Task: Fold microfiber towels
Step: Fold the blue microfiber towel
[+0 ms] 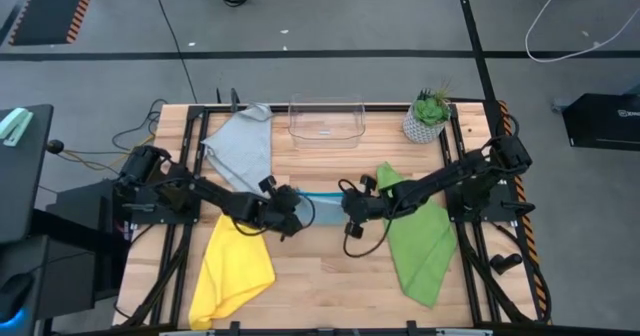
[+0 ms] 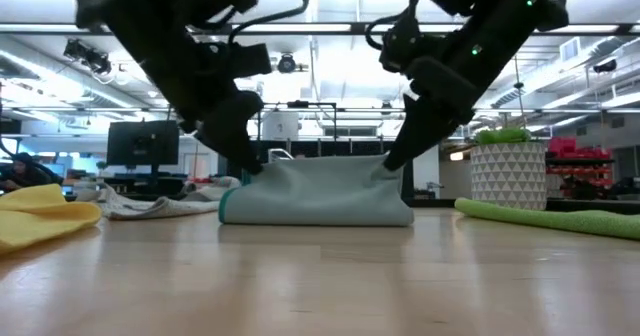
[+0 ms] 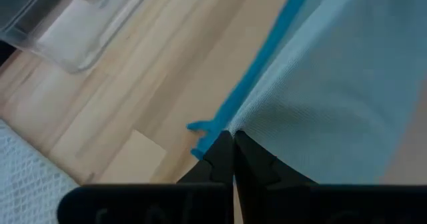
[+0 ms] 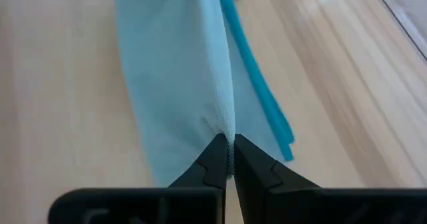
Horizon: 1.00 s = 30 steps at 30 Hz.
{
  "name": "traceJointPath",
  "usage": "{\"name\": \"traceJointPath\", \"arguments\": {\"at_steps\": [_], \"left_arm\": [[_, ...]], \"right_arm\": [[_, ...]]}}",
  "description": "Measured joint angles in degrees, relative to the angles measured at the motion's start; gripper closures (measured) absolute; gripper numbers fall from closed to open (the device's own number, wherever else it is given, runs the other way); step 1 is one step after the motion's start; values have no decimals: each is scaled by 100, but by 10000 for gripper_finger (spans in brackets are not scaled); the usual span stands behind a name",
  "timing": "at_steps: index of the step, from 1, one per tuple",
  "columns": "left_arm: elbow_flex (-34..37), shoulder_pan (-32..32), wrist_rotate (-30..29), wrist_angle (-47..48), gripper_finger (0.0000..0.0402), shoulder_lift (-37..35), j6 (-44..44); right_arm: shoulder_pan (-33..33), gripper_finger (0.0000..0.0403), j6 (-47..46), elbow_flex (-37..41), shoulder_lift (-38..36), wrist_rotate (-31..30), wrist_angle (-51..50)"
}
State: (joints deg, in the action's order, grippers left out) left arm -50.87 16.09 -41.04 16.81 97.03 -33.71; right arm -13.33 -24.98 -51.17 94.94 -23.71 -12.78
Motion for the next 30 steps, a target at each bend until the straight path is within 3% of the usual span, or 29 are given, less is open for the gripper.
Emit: {"name": "traceJointPath", "arguments": {"at_steps": [5,12,18,25,30], "left_arm": [[0,-146,-4,-57,364,0,245],[4,-107,-7,-20,275,0,336],[4,-39,-9,306,213,0,264],[4,-10,-10,813,222,-35,141],[102,-63,-13,989,265,-42,287]], "right_arm": [[153,378,-143,1,0,52,-37],[298,374,-58,1,0,180,-68],[425,321,-207,1,0,104,-76],[469,229,-31,1,-136,-105,-184],[579,208,206,1,-426,130,-249]]}}
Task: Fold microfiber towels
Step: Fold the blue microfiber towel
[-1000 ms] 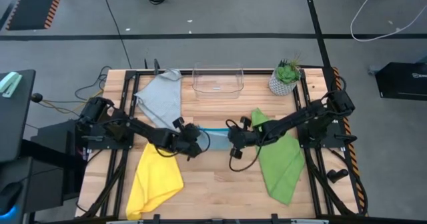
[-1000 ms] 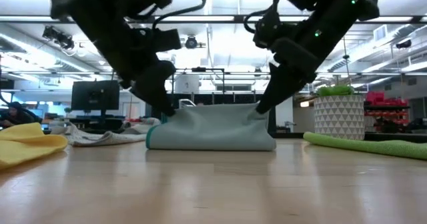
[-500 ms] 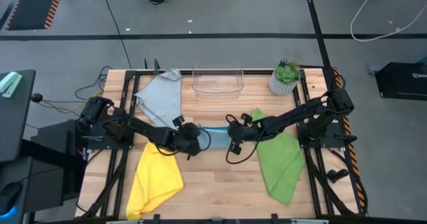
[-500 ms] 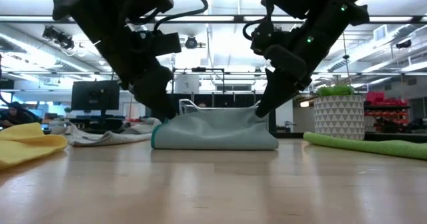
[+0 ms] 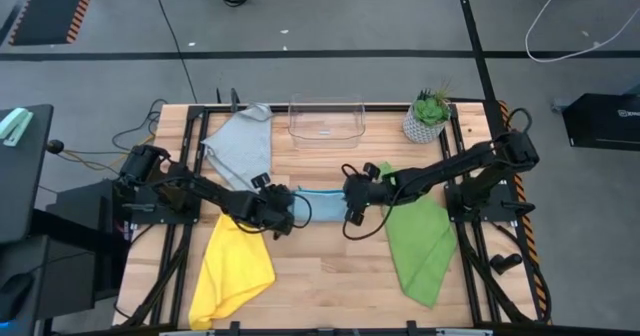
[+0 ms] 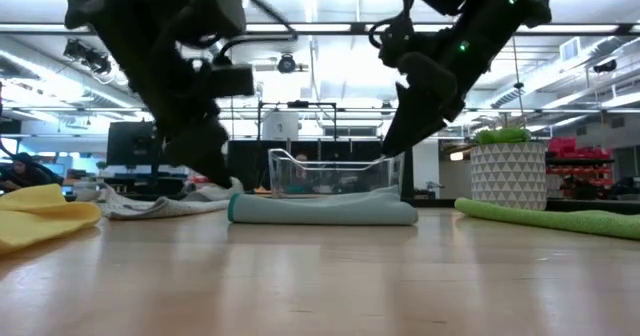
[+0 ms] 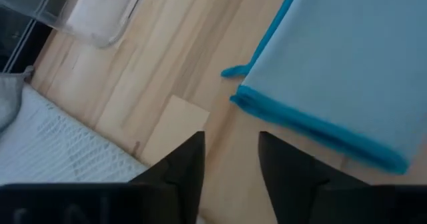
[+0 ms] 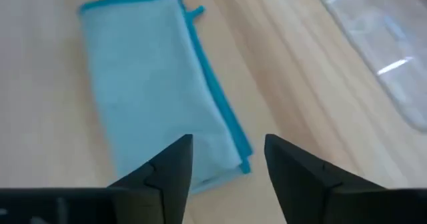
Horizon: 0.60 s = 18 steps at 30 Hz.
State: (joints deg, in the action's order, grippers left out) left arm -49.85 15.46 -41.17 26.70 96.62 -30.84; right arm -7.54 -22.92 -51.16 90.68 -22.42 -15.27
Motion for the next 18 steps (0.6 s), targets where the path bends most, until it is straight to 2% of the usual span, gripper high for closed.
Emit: {"name": "traceJointPath", "arguments": {"at_steps": [5,8,12,15,18], "left_arm": [[496,-185,130,-322,343,-189,156],[991,-253,457,-1054,390,-576,321],[1691,-352,1261,-2442,390,-1371,748],[2176,-520,1878,-3237,395,-1952,897],[2561,-675,2222,-3816,393,-2413,902]], "right_arm": [[396,237,-200,0,156,1036,19],[540,254,-191,4,329,1148,33],[716,249,-136,-7,323,1201,238],[871,226,-136,4,320,1459,339],[981,202,-133,4,371,1637,355]]}}
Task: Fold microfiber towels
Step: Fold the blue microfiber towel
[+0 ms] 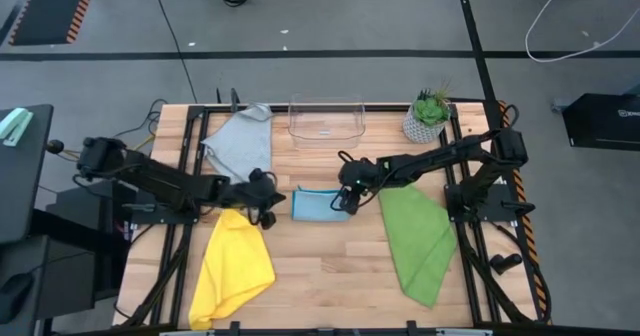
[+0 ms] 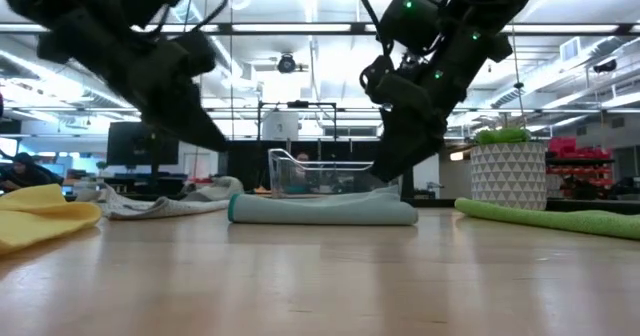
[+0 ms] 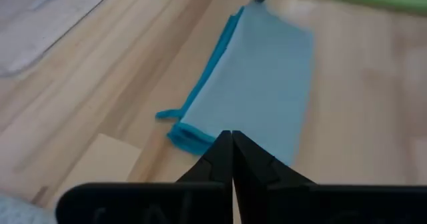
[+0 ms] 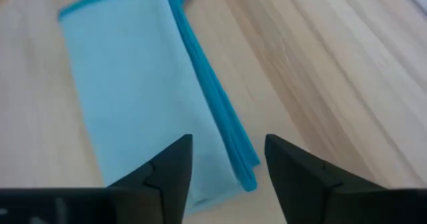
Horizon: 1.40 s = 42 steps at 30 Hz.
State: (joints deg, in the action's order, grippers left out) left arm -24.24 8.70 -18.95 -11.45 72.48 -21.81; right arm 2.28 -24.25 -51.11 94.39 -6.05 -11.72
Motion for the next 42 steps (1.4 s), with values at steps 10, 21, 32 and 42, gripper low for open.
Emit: {"name": "traceJointPath", "arguments": {"at_steps": [10,21,32,42], "left_arm": [[260,-140,158,-187,392,-360,6],[259,-135,276,-286,394,-354,8],[257,-135,281,-469,397,-351,-3],[257,-135,277,-469,396,-349,-3]], "right_arm": [[108,218,153,57,172,389,138],[102,307,231,53,352,433,295],[97,376,131,55,265,219,162],[99,377,-132,53,260,-251,-104]]}}
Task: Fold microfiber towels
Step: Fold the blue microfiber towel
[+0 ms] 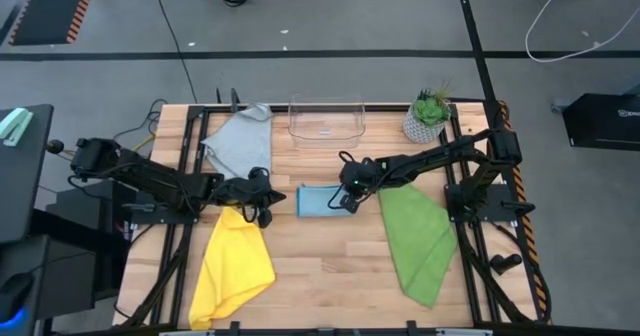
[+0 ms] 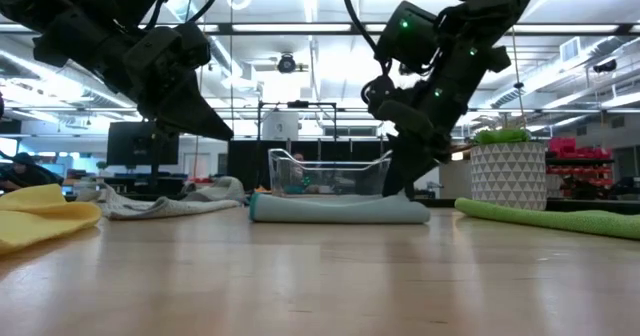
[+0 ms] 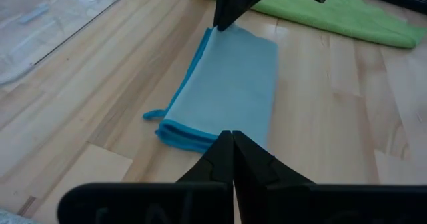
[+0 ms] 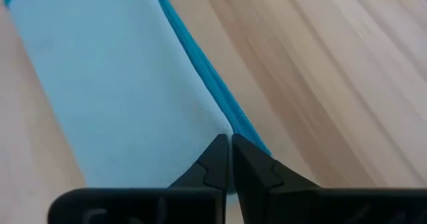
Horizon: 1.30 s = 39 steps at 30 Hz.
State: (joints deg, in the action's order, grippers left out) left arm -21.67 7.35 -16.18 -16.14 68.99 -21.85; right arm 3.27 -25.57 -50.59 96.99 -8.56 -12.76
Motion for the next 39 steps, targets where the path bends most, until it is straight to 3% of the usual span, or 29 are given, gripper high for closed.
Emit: {"name": "traceJointPath", "arguments": {"at_steps": [10,18,22,32,36,39], "left_arm": [[-2,0,-5,-190,396,83,45],[-2,-42,136,-1398,398,882,479],[-8,-139,309,-1848,398,1166,779],[-498,-461,594,-1753,399,1687,1565],[-664,-589,634,-1738,399,1819,1691],[-829,-669,684,-1828,399,1965,1700]], "right_arm": [[92,362,-189,63,3,-215,-230],[161,336,-181,87,4,-214,-245],[162,304,-172,87,4,-215,-258],[234,201,235,-20,-446,-241,-625],[199,205,370,-10,-919,-226,-682],[144,248,457,143,-1131,-240,-260]]}}
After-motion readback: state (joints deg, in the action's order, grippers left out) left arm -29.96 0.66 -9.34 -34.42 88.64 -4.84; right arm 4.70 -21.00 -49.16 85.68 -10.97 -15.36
